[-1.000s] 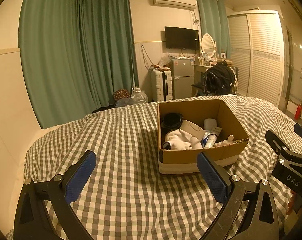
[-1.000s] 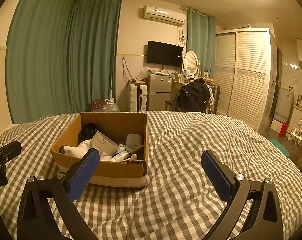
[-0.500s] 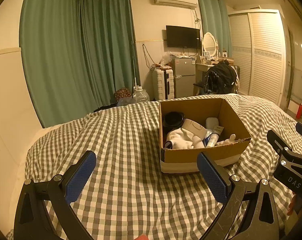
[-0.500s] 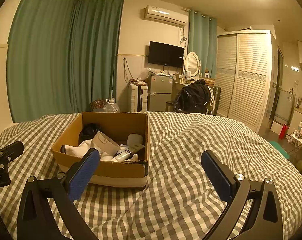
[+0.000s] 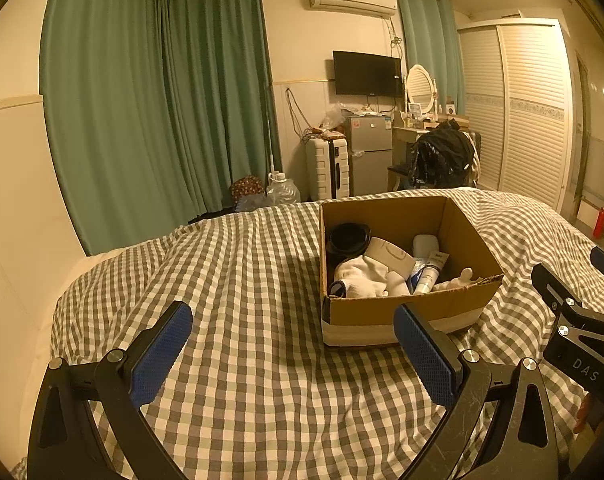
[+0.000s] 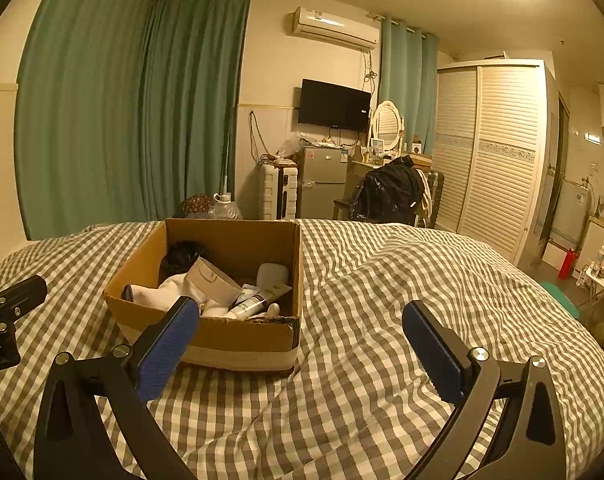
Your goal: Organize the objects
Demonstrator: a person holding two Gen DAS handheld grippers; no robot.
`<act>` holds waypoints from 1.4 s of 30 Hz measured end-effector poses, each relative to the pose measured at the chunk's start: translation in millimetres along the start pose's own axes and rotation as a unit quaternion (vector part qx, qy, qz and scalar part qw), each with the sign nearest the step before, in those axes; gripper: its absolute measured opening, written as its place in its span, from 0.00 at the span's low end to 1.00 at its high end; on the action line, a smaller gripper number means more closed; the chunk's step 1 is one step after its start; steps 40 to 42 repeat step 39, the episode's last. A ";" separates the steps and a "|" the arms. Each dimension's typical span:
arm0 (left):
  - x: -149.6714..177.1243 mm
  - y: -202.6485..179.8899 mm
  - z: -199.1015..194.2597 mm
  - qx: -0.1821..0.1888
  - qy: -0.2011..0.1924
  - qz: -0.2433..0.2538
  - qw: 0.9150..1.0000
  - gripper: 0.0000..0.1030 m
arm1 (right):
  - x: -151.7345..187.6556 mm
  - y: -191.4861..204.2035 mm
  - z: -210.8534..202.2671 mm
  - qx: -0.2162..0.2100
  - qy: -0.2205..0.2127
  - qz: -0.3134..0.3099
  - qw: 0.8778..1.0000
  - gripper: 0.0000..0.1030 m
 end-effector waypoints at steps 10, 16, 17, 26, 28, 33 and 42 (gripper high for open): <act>-0.4 0.2 -0.1 0.000 -0.001 0.002 1.000 1.00 | -0.1 -1.1 -0.3 0.002 -0.003 0.002 1.000 0.99; -2.5 0.5 -1.1 -0.001 -0.003 0.005 1.000 1.00 | 0.0 -0.8 -0.6 0.002 -0.002 0.002 1.000 0.99; -2.4 0.4 -1.3 -0.001 -0.003 0.005 1.000 1.00 | 0.2 -0.8 -0.5 0.002 -0.002 0.001 1.000 0.99; -1.7 0.3 -1.4 -0.001 -0.003 0.005 1.000 1.00 | 2.6 1.8 -0.6 0.001 -0.001 -0.003 1.000 0.99; -1.8 0.5 -1.3 -0.002 -0.003 0.005 1.000 1.00 | 3.1 2.7 -0.3 0.001 -0.001 -0.004 1.000 0.99; -1.2 0.5 -1.2 -0.002 -0.003 0.006 1.000 1.00 | 3.3 3.4 -0.1 0.001 0.000 -0.004 1.000 0.99; -1.4 2.1 -3.1 0.001 -0.009 0.003 1.000 1.00 | 5.0 4.1 -1.2 -0.001 0.001 -0.005 1.000 0.99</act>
Point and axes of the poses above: each gripper's, at about its wrist camera, not at the fingertips, and z roughly the way its jaws point, y to its left, x to its underside, the point moved 10 cm from there along z, roughly the way its jaws point, and after that the axes turned 13 degrees about x, right-handed, at the moved point
